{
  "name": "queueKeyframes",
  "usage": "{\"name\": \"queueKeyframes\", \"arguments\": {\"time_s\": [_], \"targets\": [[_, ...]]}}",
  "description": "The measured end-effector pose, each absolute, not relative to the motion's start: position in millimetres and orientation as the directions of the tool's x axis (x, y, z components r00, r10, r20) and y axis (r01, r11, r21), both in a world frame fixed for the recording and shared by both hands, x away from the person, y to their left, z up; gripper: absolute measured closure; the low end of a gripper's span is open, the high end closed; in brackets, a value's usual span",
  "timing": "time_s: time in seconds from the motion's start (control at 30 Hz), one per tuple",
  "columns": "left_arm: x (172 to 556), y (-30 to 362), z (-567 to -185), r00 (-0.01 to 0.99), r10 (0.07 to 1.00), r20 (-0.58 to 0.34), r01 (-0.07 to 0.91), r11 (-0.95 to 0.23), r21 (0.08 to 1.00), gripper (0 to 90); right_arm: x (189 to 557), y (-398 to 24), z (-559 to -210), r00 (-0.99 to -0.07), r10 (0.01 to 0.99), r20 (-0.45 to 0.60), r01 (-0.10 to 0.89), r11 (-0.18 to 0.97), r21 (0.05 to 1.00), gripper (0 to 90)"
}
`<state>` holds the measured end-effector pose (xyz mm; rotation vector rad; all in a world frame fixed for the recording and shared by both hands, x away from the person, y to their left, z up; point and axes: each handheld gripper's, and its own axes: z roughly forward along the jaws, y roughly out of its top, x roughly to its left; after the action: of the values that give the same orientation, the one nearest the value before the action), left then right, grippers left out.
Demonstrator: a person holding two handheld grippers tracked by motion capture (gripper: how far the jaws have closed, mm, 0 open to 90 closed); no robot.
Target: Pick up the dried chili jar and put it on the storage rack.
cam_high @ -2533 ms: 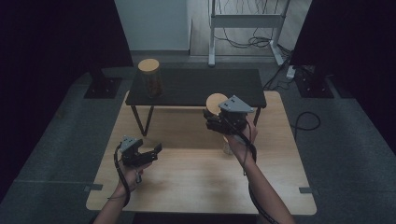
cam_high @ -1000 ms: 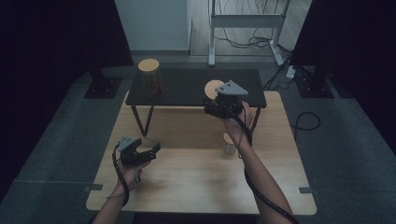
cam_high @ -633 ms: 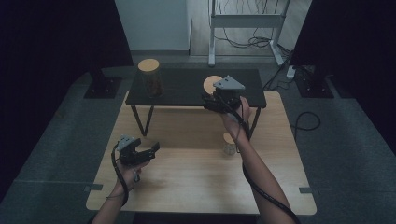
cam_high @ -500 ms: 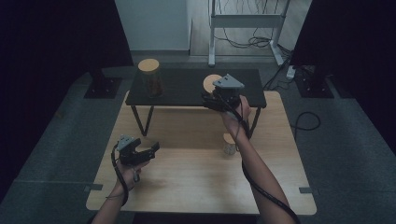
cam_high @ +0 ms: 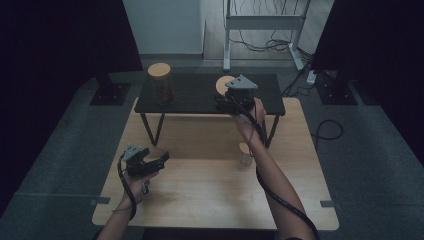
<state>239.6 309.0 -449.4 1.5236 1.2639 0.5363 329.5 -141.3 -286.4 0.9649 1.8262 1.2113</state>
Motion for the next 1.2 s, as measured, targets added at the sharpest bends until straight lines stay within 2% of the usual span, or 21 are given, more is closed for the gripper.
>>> {"name": "queueKeyframes", "arguments": {"time_s": [1.2], "targets": [[238, 309, -448, 0.352, 0.900, -0.257, 0.429, 0.090, 0.899, 6.8, 353, -135, -299, -0.414, 0.899, -0.143, 0.244, 0.261, 0.934, 25.5]]}}
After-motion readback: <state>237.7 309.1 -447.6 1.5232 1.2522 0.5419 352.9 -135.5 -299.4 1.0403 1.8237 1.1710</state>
